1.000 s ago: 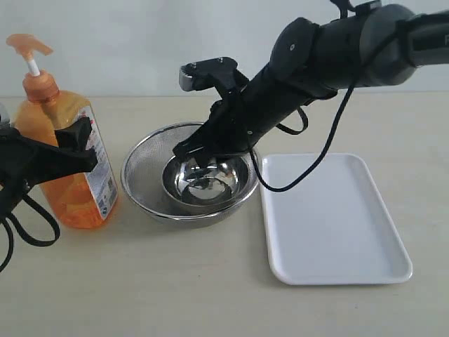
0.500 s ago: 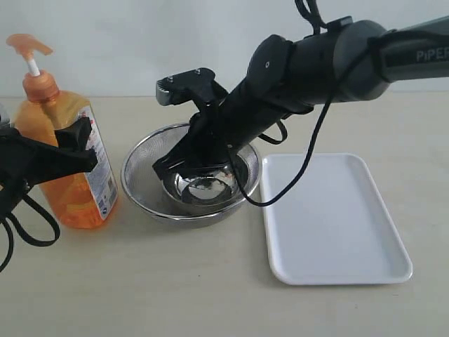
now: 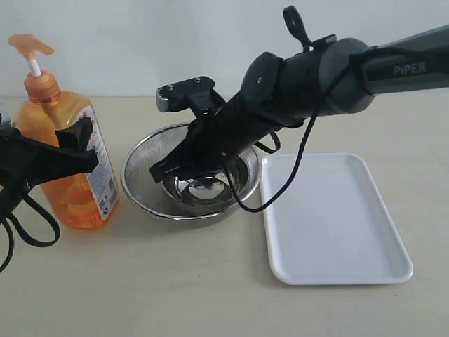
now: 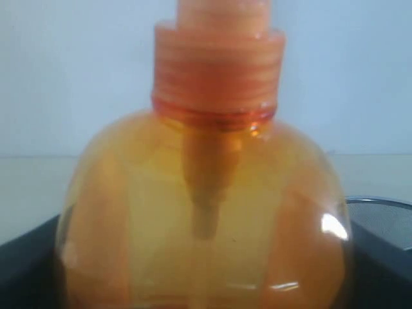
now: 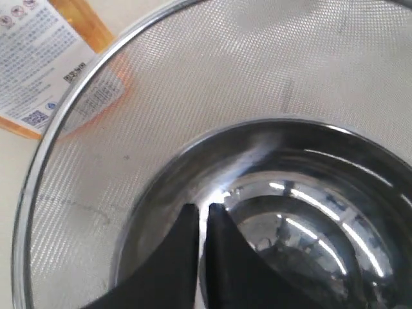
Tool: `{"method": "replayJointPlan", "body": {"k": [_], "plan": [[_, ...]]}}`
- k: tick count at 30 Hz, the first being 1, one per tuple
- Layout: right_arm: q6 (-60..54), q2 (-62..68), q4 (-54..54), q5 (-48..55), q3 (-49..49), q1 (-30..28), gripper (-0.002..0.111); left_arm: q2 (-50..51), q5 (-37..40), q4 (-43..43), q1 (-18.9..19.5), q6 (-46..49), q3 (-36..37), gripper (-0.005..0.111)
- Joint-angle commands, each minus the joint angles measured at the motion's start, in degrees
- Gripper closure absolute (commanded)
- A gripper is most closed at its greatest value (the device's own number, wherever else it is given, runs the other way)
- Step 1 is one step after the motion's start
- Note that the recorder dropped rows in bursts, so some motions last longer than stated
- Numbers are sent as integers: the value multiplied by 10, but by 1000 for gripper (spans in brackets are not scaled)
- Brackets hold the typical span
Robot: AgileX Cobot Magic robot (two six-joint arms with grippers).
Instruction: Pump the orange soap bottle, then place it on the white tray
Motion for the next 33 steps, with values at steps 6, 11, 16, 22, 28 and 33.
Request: {"method": "replayJointPlan", "body": {"k": [6, 11, 16, 22, 28, 33], "plan": [[-9, 11, 7, -40, -3, 17, 109, -5, -41, 4, 1, 1, -7, 102], [-8, 24, 10, -42, -3, 17, 109, -5, -41, 4, 1, 1, -7, 102], [-8, 33, 15, -64, -3, 17, 109, -5, -41, 4, 1, 1, -7, 102], [-49, 44, 76, -73, -9, 21, 109, -5, -41, 4, 1, 1, -7, 102], [-53, 44, 80, -72, -37, 37, 109, -5, -41, 4, 1, 1, -7, 102], [-53, 44, 82, -76, -52, 43, 109, -5, -41, 4, 1, 1, -7, 102]]}}
